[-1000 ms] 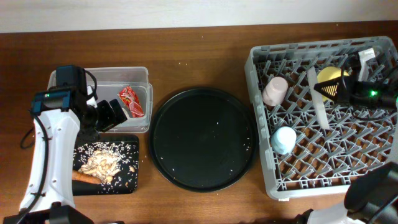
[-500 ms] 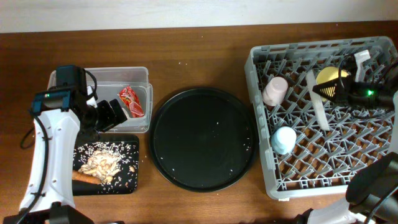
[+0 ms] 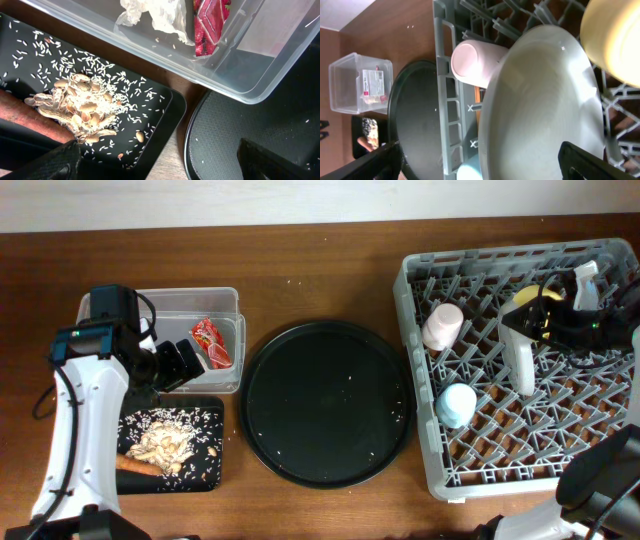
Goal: Sort waste into correct bins and load items into the dishwasher rack
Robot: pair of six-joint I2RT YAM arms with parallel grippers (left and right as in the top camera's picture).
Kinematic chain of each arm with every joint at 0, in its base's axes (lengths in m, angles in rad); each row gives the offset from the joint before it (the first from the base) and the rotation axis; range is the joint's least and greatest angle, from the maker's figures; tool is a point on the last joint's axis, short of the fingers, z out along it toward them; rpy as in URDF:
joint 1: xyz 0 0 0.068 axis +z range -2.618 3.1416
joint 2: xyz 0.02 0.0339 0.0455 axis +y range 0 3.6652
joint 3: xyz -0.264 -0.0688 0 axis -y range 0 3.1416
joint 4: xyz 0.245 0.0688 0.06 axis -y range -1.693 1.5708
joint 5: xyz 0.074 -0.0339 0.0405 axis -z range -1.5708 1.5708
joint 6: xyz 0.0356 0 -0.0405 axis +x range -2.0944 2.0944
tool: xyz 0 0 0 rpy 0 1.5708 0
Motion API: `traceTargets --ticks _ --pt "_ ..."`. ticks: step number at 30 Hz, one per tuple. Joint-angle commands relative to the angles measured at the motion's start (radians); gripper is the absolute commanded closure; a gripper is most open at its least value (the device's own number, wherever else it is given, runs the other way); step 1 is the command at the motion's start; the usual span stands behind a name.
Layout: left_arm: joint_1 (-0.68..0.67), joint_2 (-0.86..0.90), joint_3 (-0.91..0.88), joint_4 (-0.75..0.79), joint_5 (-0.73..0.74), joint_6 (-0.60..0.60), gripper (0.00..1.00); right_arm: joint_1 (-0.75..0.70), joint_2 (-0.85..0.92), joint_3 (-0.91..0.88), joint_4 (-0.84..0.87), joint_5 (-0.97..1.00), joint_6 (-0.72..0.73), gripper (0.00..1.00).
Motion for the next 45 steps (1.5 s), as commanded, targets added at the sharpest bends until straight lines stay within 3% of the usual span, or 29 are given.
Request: traceTargets --ticks 1,6,12,17,22,35,45 --pt "0.002 -0.021 0.006 -0.001 0.003 0.008 0.01 0.005 -0.003 0.137 -0.052 0.006 0.063 0.02" --pt "0.002 -0.021 0.006 -0.001 0.003 0.009 0.01 0.095 -0.035 0.506 -0.36 0.121 0.04 0.01" --pt "0.002 -0.021 0.006 -0.001 0.003 0.008 0.01 0.252 -0.058 0.509 -0.452 0.157 0.032 0.02" --pt "0.002 -0.021 0.006 -0.001 0.003 0.009 0.01 0.447 -0.06 0.509 -0.451 0.447 0.098 0.02" --pt "0.002 -0.021 0.006 -0.001 0.003 0.008 0.01 0.594 -0.06 0.509 -0.451 0.484 0.1 0.02" --pt "0.002 -0.021 0.006 -0.001 0.003 0.009 0.01 0.621 -0.073 0.509 -0.444 0.484 0.1 0.02" --pt "0.002 -0.021 0.006 -0.001 0.003 0.008 0.01 0.621 -0.541 0.509 -0.393 0.533 0.085 0.02"
